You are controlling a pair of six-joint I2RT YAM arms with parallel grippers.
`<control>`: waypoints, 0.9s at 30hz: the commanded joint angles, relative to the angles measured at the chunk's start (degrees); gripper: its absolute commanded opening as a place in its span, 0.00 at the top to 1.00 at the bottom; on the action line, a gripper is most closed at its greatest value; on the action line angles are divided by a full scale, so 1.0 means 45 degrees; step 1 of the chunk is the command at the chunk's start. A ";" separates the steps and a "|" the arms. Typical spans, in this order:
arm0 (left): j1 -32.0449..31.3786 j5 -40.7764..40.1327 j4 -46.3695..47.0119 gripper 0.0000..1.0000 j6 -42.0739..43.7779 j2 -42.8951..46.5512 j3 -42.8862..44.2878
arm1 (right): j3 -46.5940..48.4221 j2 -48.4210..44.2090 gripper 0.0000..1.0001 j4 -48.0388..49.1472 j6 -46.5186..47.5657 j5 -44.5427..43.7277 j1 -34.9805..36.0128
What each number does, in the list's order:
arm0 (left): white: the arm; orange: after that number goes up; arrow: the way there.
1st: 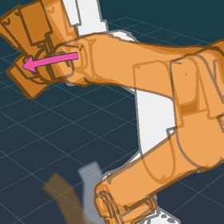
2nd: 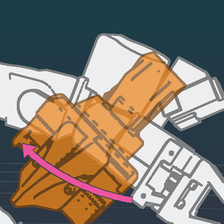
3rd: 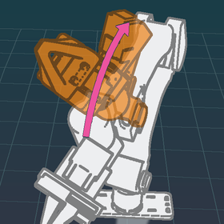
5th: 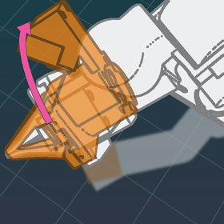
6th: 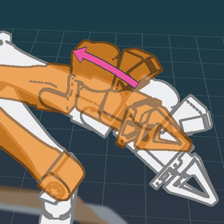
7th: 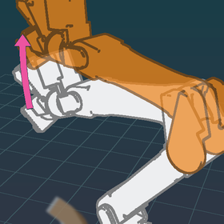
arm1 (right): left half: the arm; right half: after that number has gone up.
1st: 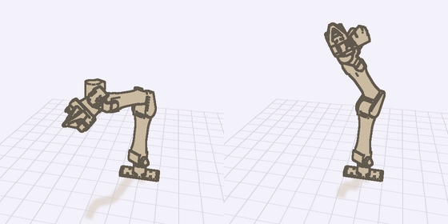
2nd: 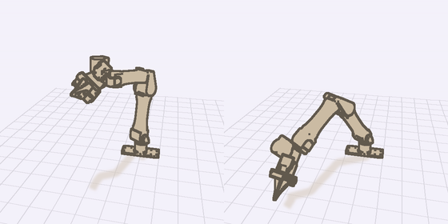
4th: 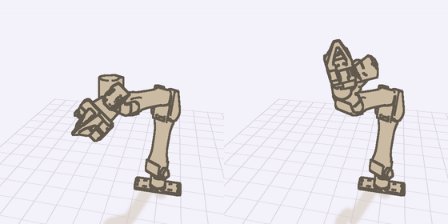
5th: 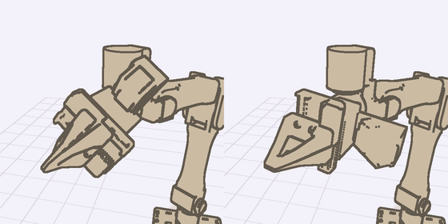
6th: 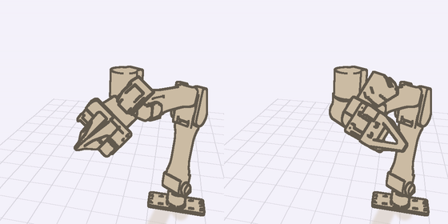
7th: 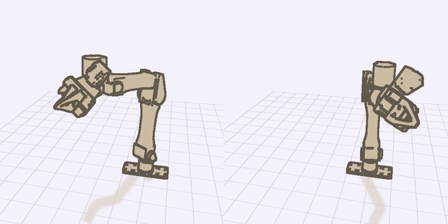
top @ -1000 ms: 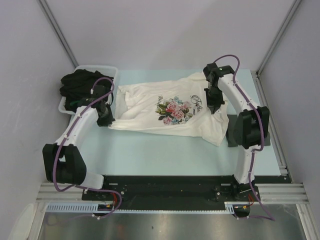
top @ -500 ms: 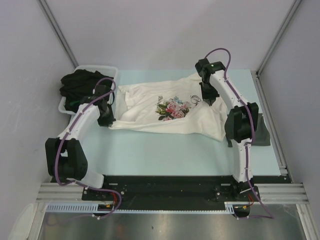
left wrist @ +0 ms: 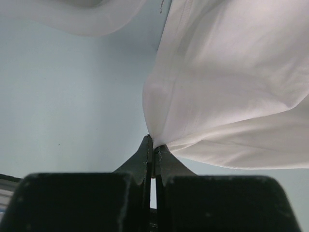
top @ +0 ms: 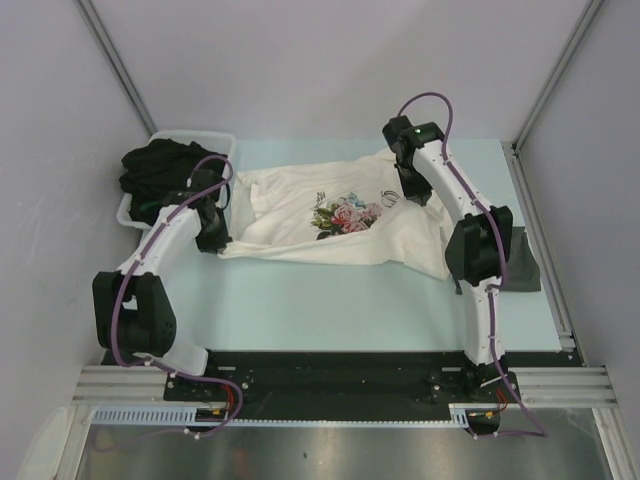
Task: Fold and stack the t-shirts
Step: Fold the flattened tshirt in 1/3 of the way
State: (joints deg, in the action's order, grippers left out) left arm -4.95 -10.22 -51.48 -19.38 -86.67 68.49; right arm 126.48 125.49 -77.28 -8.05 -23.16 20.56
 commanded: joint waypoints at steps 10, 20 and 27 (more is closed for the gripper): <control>0.0124 -0.0873 0.0562 1.00 0.0263 -0.1792 0.1633 | 0.0176 0.0765 1.00 0.1195 0.1751 -0.1220 0.0237; 0.0143 -0.0796 0.0425 1.00 0.0419 -0.3707 0.3275 | 0.0254 0.1312 1.00 0.2367 0.3039 -0.1866 0.0022; 0.0143 -0.0698 0.0055 1.00 0.0419 -0.4820 0.4816 | 0.0273 0.1370 1.00 0.3207 0.3586 -0.2022 -0.0193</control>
State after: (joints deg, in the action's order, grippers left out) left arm -4.84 -13.15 -50.70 -18.87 -106.63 84.64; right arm 126.45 131.20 -66.81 5.10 -29.78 20.27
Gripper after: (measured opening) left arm 0.012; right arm 0.018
